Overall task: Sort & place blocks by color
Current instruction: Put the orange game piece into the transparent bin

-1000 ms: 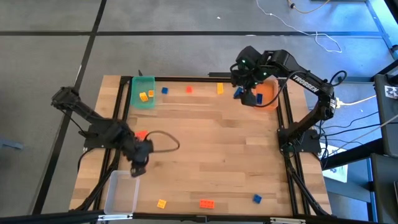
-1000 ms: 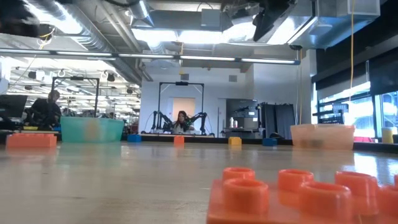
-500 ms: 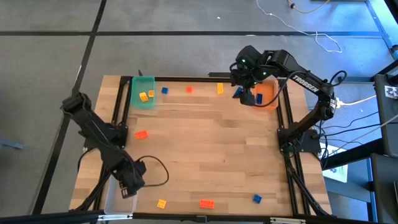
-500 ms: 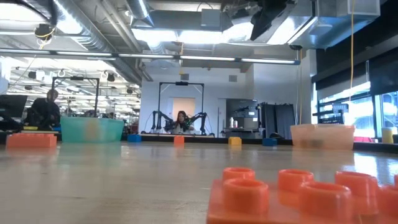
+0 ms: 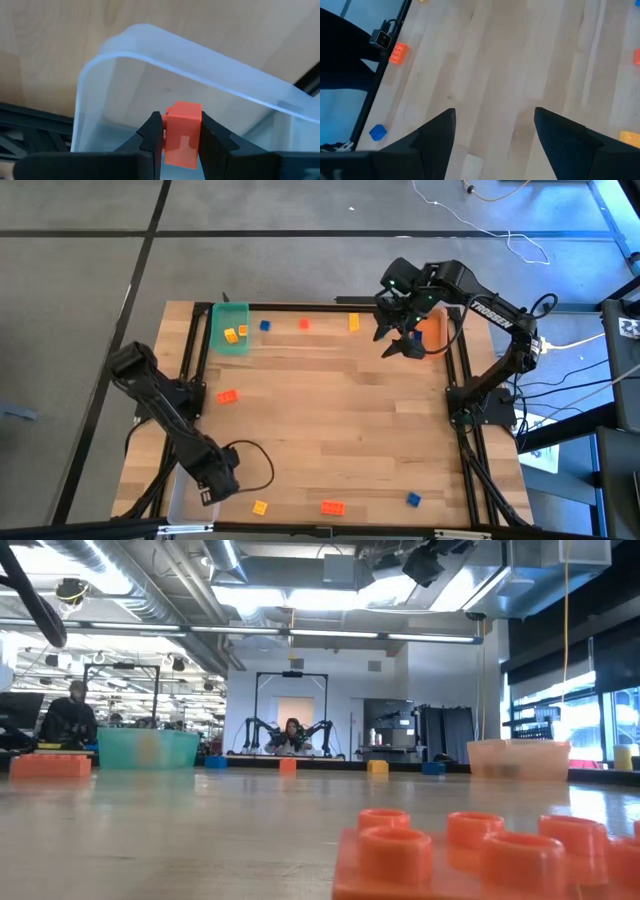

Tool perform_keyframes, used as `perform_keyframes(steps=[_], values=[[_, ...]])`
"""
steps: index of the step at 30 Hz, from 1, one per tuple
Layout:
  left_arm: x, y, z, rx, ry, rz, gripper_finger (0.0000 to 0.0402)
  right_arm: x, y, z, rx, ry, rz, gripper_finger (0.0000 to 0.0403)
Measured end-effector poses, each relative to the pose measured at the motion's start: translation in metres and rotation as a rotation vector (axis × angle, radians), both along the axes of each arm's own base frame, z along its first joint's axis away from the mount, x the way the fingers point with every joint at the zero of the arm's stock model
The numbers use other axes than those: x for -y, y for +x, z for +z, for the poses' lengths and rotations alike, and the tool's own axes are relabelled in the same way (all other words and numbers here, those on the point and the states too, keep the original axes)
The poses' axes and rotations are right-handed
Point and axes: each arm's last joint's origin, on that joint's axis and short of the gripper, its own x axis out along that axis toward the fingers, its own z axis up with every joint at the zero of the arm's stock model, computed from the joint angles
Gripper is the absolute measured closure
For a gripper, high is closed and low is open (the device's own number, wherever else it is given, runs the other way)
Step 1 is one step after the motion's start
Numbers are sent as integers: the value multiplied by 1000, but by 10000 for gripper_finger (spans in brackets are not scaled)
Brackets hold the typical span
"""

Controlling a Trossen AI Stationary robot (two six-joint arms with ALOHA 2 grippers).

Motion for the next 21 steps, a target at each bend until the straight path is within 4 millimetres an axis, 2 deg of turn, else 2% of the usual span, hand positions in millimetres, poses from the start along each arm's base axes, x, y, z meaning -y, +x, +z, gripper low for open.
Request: perform_keyframes(steps=[2,10,17,21], values=[[1,1,-3,-2,6,-13,319,0,0,0,0,-1,0,134],[1,2,-9,-19,34,-1,255,0,0,0,13,-19,30,134],[1,1,-9,-56,24,26,252,0,0,0,15,-22,34,134],[3,-1,-6,-172,-66,40,252,0,0,0,15,-22,34,134]])
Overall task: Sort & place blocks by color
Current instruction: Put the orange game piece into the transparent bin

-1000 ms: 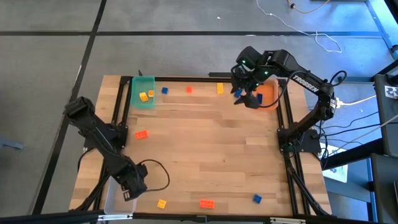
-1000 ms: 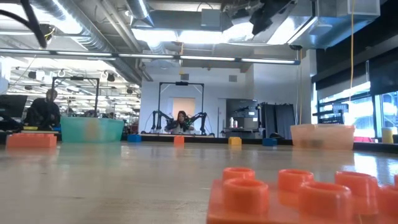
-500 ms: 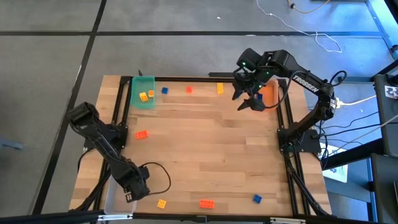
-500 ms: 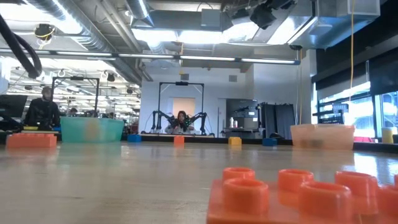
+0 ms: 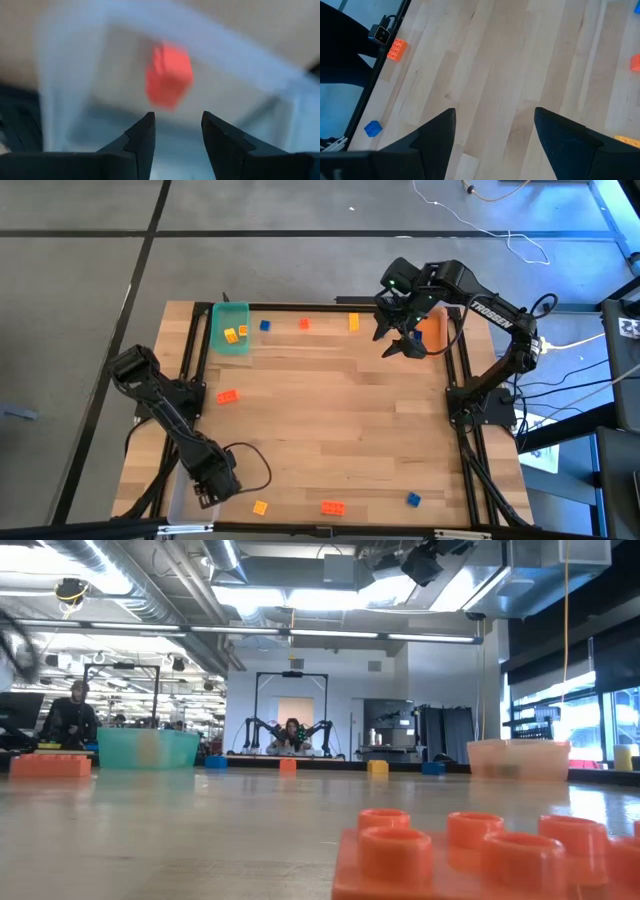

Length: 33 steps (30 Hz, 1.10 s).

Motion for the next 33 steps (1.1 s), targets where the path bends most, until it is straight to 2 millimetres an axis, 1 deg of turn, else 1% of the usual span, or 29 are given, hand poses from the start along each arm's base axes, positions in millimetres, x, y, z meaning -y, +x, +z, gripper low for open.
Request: perform_keyframes(steps=[3,5,8,10,14,18,21,26,30,33], values=[[-1,0,7,-54,-78,22,252,0,0,0,1,0,0,134],[-3,2,18,-10,-81,54,251,0,0,0,2,-1,0,134],[-10,5,41,112,-75,124,251,0,0,0,0,12,-8,134],[-19,5,55,182,-40,189,251,0,0,0,-3,15,-13,134],[-46,3,81,345,60,321,251,0,0,0,-4,14,-14,134],[-77,-3,98,479,181,385,250,0,0,0,-7,10,-16,134],[-100,-8,105,485,261,407,250,0,1,-1,-12,13,-17,134],[-135,-19,108,348,412,499,250,0,2,-1,-17,29,-48,134],[-155,-19,109,290,477,580,250,1,3,-1,-8,30,-59,134],[-165,-15,109,297,499,568,250,1,4,0,-3,29,-63,134]])
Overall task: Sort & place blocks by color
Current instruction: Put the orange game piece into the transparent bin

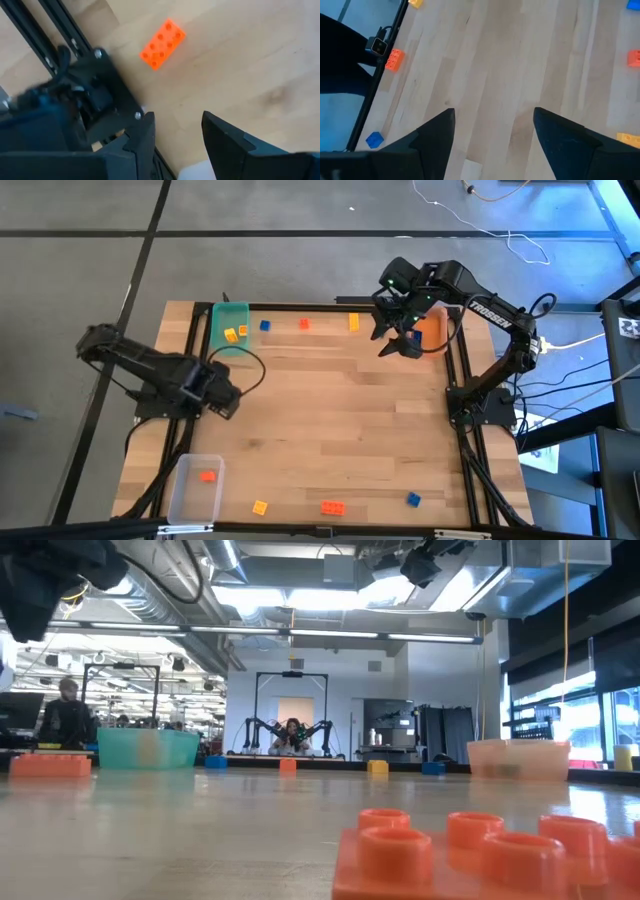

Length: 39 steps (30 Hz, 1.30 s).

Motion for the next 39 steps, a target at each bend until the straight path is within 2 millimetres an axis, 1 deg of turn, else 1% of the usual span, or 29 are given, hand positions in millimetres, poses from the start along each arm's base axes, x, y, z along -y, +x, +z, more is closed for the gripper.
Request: perform_keyframes(steps=[6,10,14,23,28,31,37,39], values=[[-17,9,-1,4,9,-96,250,0,0,0,-11,21,-34,134],[-28,13,-1,26,57,-104,250,0,0,0,-12,23,-38,134],[-34,15,-1,37,85,-92,250,0,1,0,-10,22,-38,134],[-38,15,-1,40,84,-65,250,0,1,0,-10,22,-37,134],[-38,19,0,73,84,-64,250,0,0,0,-10,21,-37,134],[-38,17,-1,55,85,-84,250,0,0,0,-10,21,-37,134],[-37,22,0,102,74,-89,250,0,0,0,-10,21,-37,134],[-37,21,0,86,78,-129,250,0,0,0,-10,21,-37,134]])
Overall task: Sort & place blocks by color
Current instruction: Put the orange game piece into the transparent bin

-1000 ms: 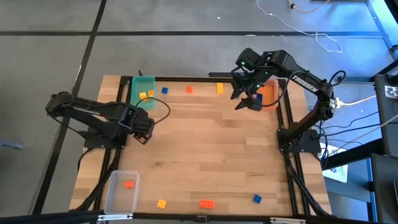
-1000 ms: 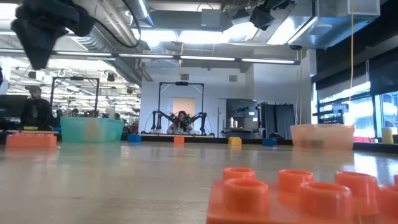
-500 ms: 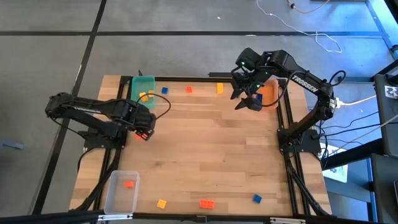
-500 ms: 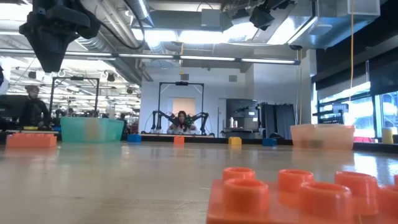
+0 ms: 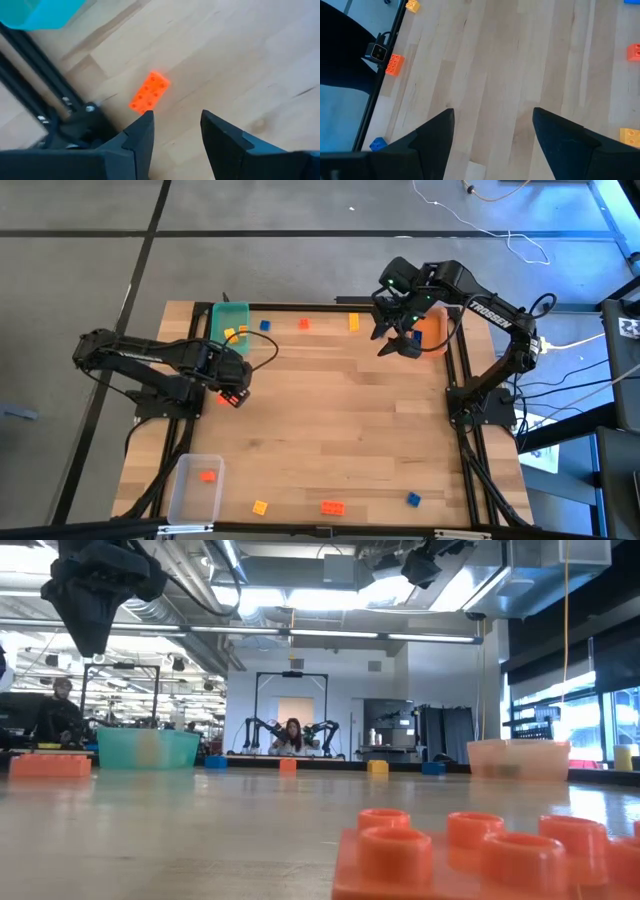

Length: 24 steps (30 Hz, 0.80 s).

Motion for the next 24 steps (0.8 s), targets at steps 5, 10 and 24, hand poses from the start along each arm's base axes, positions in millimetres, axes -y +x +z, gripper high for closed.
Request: perform_keyframes(steps=[5,10,24], values=[[-2,0,0,-23,64,-117,250,0,0,0,0,0,0,134],[-12,1,1,-14,95,-48,230,0,0,0,0,0,0,134],[-30,2,-38,-41,-24,-210,108,0,0,0,0,0,0,134]])
